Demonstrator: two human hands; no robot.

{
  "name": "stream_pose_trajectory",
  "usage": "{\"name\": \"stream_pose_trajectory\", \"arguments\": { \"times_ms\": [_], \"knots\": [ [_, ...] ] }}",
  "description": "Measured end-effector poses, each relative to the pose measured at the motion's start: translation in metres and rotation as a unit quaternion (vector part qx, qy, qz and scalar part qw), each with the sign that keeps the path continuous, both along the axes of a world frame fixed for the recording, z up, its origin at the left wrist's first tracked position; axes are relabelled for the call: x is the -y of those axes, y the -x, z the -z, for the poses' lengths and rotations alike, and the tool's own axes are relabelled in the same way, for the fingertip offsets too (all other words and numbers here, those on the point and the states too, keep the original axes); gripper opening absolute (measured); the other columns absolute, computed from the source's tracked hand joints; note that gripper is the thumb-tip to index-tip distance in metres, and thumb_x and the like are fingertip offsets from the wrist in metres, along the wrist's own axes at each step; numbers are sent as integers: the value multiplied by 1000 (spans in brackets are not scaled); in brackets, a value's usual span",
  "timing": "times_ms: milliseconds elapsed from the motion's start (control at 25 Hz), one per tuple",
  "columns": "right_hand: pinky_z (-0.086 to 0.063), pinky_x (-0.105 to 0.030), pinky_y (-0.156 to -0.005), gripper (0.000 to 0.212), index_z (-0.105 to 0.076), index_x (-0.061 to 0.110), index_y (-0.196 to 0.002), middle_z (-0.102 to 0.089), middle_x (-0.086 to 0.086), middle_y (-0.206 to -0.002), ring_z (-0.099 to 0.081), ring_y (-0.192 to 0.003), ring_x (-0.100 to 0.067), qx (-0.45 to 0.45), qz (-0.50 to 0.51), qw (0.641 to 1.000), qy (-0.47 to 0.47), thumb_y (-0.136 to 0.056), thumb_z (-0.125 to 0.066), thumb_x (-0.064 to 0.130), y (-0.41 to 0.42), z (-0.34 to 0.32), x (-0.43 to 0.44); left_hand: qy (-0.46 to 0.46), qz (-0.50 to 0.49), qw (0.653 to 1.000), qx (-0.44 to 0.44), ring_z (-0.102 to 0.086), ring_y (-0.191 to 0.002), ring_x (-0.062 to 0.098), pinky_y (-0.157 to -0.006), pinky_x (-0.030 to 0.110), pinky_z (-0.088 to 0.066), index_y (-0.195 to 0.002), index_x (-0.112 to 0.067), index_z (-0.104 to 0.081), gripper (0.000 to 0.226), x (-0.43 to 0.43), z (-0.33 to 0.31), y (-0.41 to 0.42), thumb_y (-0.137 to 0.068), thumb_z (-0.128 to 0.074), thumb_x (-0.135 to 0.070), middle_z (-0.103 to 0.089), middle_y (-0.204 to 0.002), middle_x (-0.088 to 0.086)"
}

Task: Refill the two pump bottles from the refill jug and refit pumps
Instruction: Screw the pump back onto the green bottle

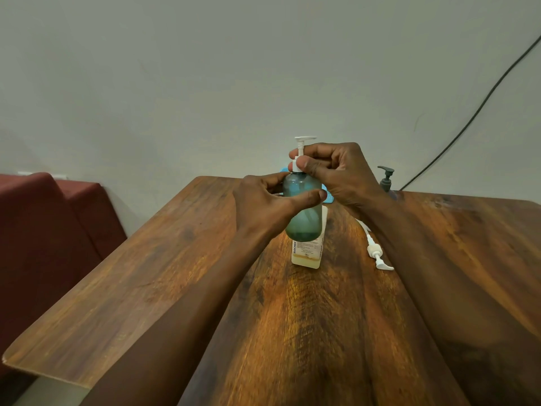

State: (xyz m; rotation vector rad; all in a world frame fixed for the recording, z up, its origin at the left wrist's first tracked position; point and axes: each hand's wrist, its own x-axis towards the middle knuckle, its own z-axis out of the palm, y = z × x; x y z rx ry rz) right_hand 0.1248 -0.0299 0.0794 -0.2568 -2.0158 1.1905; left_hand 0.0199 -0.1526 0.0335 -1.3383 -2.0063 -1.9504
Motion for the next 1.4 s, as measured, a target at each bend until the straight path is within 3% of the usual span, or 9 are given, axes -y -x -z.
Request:
{"name": "stream_pose_trajectory", "arguments": {
  "times_ms": [120,320,480,600,720,920,1080,1200,1400],
  "knots": [
    [-62,-39,-88,29,-75,7,-117,-77,-3,-107,-75,-99,-11,-20,57,998,-2,-91,-76,20,3,7,7,2,-35,999,-20,-76,-85,-1,-77,28,-66,-110,-19,-82,60,0,0,-1,-64,-93,-56,-81,-98,-6],
    [-60,-18,-74,65,-75,18,-117,-72,19,-90,-73,-82,5,-67,209,976,1,-69,-83,61,3,-2,18,2,-76,996,-54,-74,-86,-4,-76,22,-64,-112,-23,-81,64,2,-6,0,-61,-95,-59,-81,-102,-9],
    [-61,-22,-79,51,-79,16,-107,-78,7,-92,-73,-82,-1,-87,243,965,-38,-77,-81,57,9,-13,20,7,-72,995,-63,-75,-92,2,-81,25,-65,-121,-19,-79,73,-2,-1,-3,-62,-94,-59,-81,-112,-4],
    [-62,-38,-87,28,-78,11,-108,-79,0,-101,-75,-92,-9,-42,167,983,-60,-95,-67,34,11,-17,15,12,-58,996,-62,-74,-94,2,-82,22,-64,-124,-19,-77,75,-3,1,-1,-62,-93,-59,-80,-114,-3],
    [-58,-35,-97,32,-63,8,-133,-74,-7,-119,-72,-108,-13,29,1,999,-44,-109,-44,17,9,-25,9,12,-25,998,-49,-75,-96,2,-83,18,-62,-126,-18,-77,77,-1,-2,7,-63,-92,-59,-80,-116,-3],
    [-58,-40,-96,35,-65,15,-124,-75,-7,-115,-71,-111,-17,81,-104,991,-9,-112,-31,15,8,-36,-5,44,24,999,-11,-75,-95,3,-79,11,-58,-128,-16,-75,68,-1,-6,15,-70,-95,-46,-78,-120,-1],
    [-60,-30,-91,31,-66,16,-126,-74,-2,-118,-71,-111,-13,57,-90,994,-4,-111,-39,24,11,-32,-8,28,29,999,-13,-77,-100,9,-88,26,-64,-127,-17,-76,67,-4,-7,20,-70,-96,-46,-79,-119,-2],
    [-60,-25,-87,29,-71,22,-116,-75,8,-113,-71,-105,-6,68,-37,995,-68,-95,-65,41,8,-32,-17,15,22,999,-23,-77,-99,7,-86,28,-65,-123,-18,-78,66,-7,-16,29,-67,-97,-47,-80,-115,-4],
    [-58,-22,-87,58,-68,25,-124,-72,12,-118,-70,-105,-5,138,-3,979,-147,-74,-82,51,20,-44,-36,3,-3,999,-51,-76,-102,9,-88,27,-64,-125,-19,-77,77,-28,-29,53,-58,-89,-57,-79,-117,-3]
  ]
}}
